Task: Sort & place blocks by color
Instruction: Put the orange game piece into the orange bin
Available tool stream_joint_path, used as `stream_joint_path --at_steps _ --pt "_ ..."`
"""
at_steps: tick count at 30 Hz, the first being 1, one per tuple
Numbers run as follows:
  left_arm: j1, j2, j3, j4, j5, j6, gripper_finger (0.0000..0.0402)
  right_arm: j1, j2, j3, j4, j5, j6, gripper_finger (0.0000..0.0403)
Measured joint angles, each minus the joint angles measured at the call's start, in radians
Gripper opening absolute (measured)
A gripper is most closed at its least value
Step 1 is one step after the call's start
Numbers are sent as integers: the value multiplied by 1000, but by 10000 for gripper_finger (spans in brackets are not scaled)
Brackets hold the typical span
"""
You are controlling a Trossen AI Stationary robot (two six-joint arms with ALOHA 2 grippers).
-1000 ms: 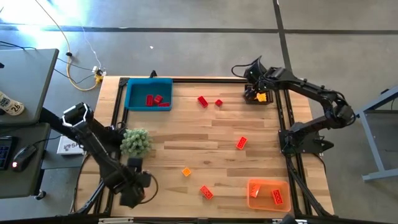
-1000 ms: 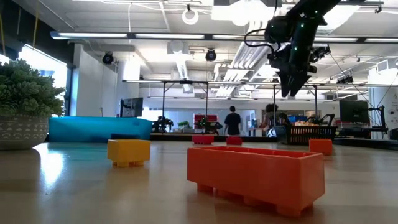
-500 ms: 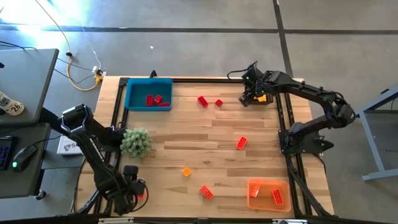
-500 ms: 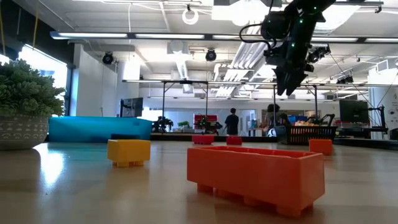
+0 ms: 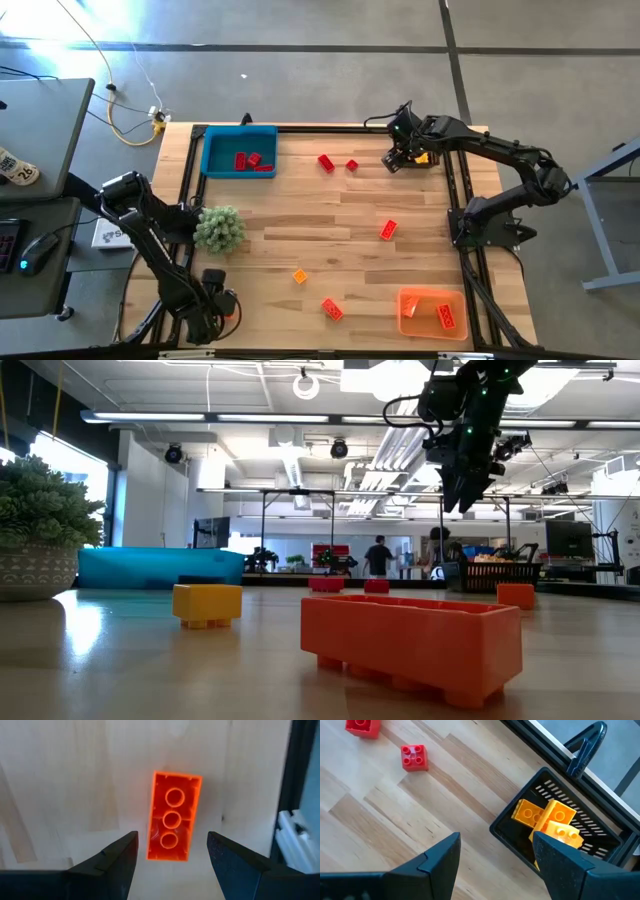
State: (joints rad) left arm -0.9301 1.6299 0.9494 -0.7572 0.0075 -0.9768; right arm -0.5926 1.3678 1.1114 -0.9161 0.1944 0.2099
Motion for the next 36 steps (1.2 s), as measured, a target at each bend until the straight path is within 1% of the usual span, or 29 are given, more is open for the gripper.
stream_joint_path --at_steps 9,14,18,21,24,26,27,33,36 --pt "0 61 -6 9 8 1 227 0 0 0 0 -3 21 236" --pt "0 101 -5 21 11 26 227 0 0 0 0 -3 27 236" --pt "0 110 -2 19 0 27 223 0 0 0 -1 -4 44 236" --pt "7 110 -3 14 4 27 198 0 0 0 -2 -4 44 236" --pt "8 110 -4 12 16 28 151 0 0 0 -2 -17 44 236" --pt "9 109 -4 12 24 31 115 0 0 0 -2 -46 44 236" --pt "12 109 -3 13 27 30 106 0 0 0 -2 -66 45 236" --pt "39 79 5 15 34 30 106 0 0 0 0 -213 48 236" --pt "62 45 21 0 21 58 106 0 0 0 11 -260 46 236"
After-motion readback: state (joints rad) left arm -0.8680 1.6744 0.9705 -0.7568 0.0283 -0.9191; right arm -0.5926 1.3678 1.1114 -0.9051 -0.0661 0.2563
